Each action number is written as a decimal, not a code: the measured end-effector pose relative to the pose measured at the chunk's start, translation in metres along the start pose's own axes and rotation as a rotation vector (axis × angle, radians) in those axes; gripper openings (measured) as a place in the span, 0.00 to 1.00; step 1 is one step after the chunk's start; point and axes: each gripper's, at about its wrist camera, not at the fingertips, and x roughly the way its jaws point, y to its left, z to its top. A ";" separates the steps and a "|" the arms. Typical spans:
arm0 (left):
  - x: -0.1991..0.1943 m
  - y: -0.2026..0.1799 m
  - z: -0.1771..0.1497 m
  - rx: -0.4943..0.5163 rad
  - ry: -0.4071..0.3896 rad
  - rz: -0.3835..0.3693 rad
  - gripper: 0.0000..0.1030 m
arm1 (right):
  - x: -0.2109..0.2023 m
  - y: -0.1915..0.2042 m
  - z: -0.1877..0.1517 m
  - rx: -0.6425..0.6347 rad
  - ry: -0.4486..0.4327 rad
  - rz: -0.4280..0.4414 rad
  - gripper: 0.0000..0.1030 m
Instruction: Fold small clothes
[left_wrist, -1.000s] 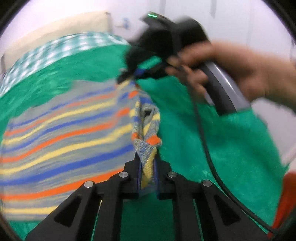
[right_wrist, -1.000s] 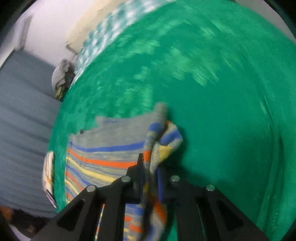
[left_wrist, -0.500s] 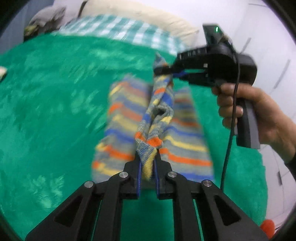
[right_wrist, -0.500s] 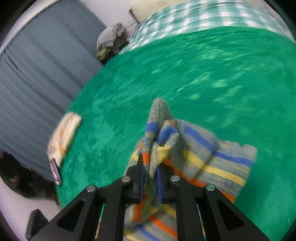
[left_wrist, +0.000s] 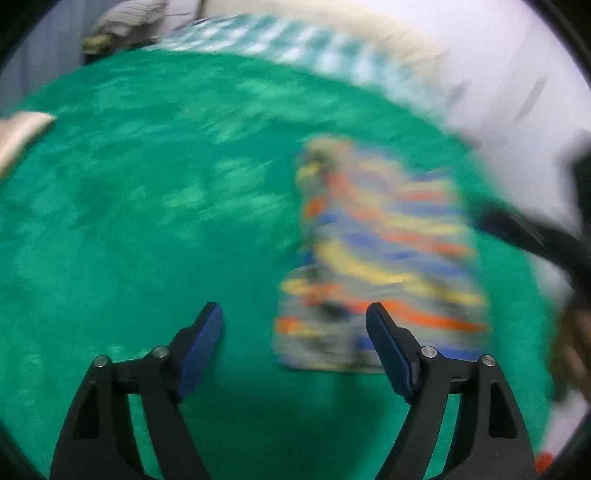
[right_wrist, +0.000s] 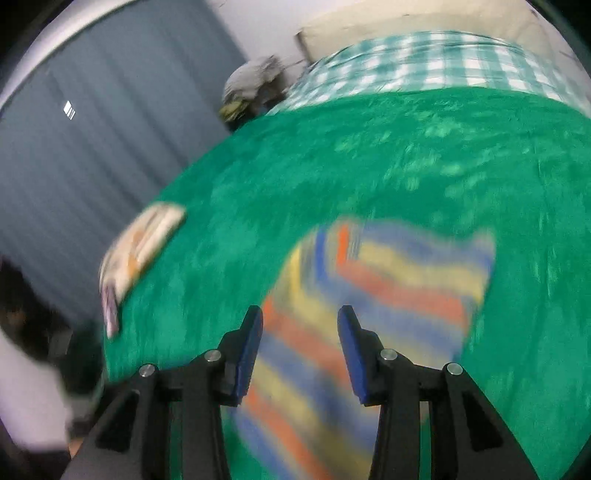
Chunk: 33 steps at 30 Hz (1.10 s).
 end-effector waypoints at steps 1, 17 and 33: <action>0.001 0.010 -0.004 -0.013 0.035 0.055 0.73 | 0.001 0.002 -0.023 0.012 0.037 0.013 0.43; -0.077 0.025 -0.021 0.037 -0.063 0.134 0.87 | -0.042 0.041 -0.144 0.098 0.007 -0.206 0.77; 0.034 0.020 0.073 0.109 0.112 -0.237 0.93 | -0.039 -0.053 -0.084 0.315 -0.119 -0.172 0.77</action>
